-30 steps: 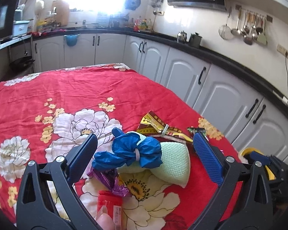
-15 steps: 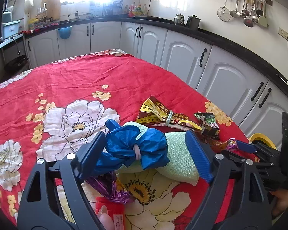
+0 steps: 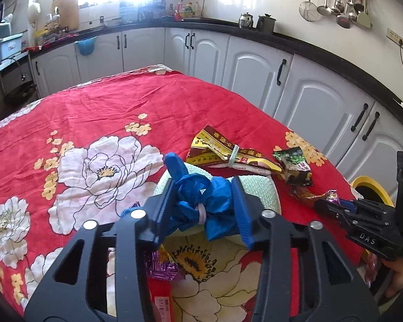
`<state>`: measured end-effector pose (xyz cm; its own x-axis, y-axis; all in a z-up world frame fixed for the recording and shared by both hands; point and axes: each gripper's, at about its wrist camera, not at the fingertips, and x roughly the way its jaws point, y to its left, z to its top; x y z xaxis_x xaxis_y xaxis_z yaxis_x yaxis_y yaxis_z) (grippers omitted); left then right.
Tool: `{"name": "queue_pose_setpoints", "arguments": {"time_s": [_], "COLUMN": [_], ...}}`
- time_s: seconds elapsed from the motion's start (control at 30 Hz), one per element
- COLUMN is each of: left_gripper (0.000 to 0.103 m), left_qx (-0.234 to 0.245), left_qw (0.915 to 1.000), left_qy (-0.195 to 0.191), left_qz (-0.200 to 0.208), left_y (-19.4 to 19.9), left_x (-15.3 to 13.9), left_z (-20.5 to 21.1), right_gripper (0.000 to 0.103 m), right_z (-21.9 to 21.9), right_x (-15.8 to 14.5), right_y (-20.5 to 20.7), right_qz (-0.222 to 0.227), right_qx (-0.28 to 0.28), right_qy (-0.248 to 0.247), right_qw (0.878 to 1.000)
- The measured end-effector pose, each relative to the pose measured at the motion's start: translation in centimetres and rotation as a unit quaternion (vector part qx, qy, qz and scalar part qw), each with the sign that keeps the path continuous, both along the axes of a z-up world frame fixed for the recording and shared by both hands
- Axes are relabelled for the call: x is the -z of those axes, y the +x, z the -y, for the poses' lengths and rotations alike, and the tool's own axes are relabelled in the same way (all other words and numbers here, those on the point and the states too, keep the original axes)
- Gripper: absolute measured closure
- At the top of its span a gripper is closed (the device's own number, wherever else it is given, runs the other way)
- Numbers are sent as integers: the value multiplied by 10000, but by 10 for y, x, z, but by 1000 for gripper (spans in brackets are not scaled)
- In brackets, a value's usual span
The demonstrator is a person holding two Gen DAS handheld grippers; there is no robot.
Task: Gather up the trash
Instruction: 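Grasp the blue-wrapped item with the left tool while the right tool grasps the pink candy wrapper, then carry the blue item and pink wrapper over the yellow bin with both tools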
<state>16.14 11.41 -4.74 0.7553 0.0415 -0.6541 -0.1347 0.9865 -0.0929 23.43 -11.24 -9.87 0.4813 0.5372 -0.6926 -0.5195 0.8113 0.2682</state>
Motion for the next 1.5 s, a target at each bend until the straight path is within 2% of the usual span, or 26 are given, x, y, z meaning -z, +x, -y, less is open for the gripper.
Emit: {"name": "queue_pose_setpoints", "arguments": {"time_s": [0.23,0.3,0.4,0.73,1.5], "left_gripper": [90,98,100,101,101], "left_qx": [137,217,353,698,1373], "left_qw": [9999,9997,9992,9971,9893], "left_qy": [-95,-132,-170,-217,-131], "left_qz": [35,47,82,212,480], "left_y": [-7,-9,-13,-24,-43], "left_x": [-4,-6,-11,-24,-45], "left_z": [6,9,16,41,103], "right_gripper": [81,82,83,85,85], "right_z": [15,19,25,42,82], "right_x": [1,1,1,-8,-50], "right_y": [-15,-19,-26,-45,-78], "right_qz": [-64,-83,-103,-92,312], "right_qx": [8,13,26,-5,53], "right_qy": [95,112,144,215,379], "right_qw": [9999,9999,9998,9997,9988]}}
